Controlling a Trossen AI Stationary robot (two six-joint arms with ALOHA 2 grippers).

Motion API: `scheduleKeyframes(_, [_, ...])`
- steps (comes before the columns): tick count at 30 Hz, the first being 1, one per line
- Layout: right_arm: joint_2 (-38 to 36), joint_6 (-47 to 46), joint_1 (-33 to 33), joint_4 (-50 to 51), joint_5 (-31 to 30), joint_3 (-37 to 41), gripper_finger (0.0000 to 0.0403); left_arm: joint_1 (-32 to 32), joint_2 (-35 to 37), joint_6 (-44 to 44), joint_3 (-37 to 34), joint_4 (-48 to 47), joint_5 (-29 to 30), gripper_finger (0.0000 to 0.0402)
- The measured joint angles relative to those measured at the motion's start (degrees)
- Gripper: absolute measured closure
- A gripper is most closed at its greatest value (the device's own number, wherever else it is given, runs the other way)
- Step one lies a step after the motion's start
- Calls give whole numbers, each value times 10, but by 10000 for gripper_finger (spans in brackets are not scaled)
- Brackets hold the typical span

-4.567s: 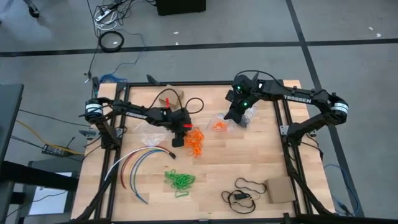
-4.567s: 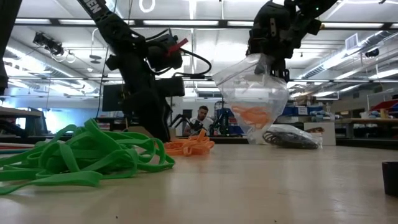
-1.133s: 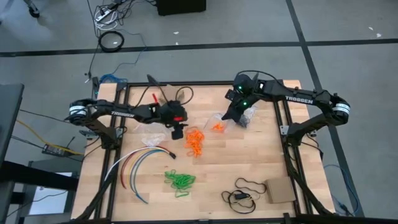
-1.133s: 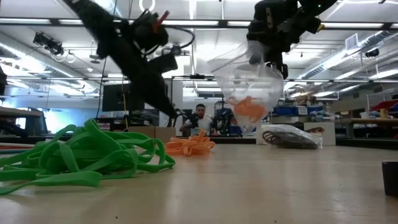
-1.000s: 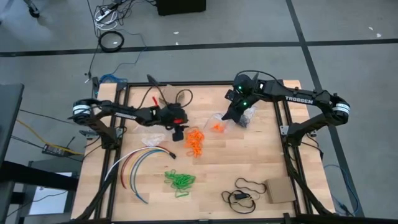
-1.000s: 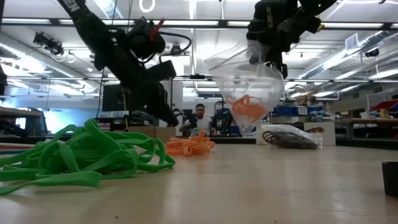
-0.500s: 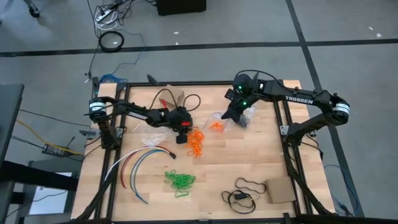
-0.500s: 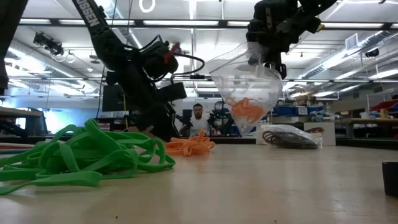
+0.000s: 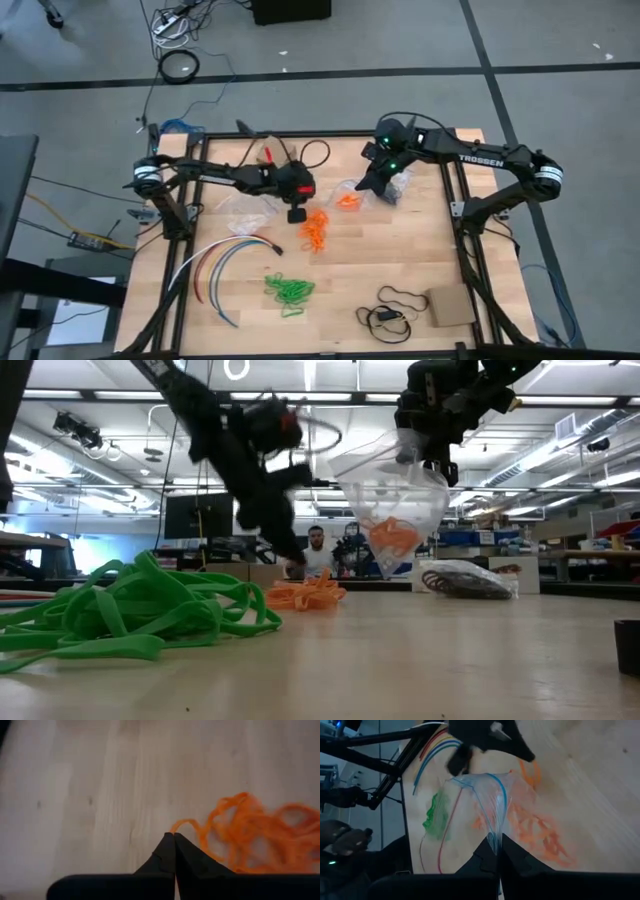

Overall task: Sort rubber bands
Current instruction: Put the orange rubber band into the transparent zip bag

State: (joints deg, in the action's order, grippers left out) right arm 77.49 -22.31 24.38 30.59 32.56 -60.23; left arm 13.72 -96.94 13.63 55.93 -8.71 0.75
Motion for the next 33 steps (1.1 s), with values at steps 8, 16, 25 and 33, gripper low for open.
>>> scheduleKeyframes(8, [1,-1,4,11,2,0,403,-20,55,36,117,-164,37,400])
scheduleKeyframes(16, [2,-8,6,24,-4,4,403,-64,64,55,235,-208,78,401])
scheduleKeyframes(25, [2,-17,6,23,-12,4,403,-113,45,79,260,-146,91,401])
scheduleKeyframes(33, [2,-23,0,20,-17,4,403,-116,-23,89,259,-102,173,401])
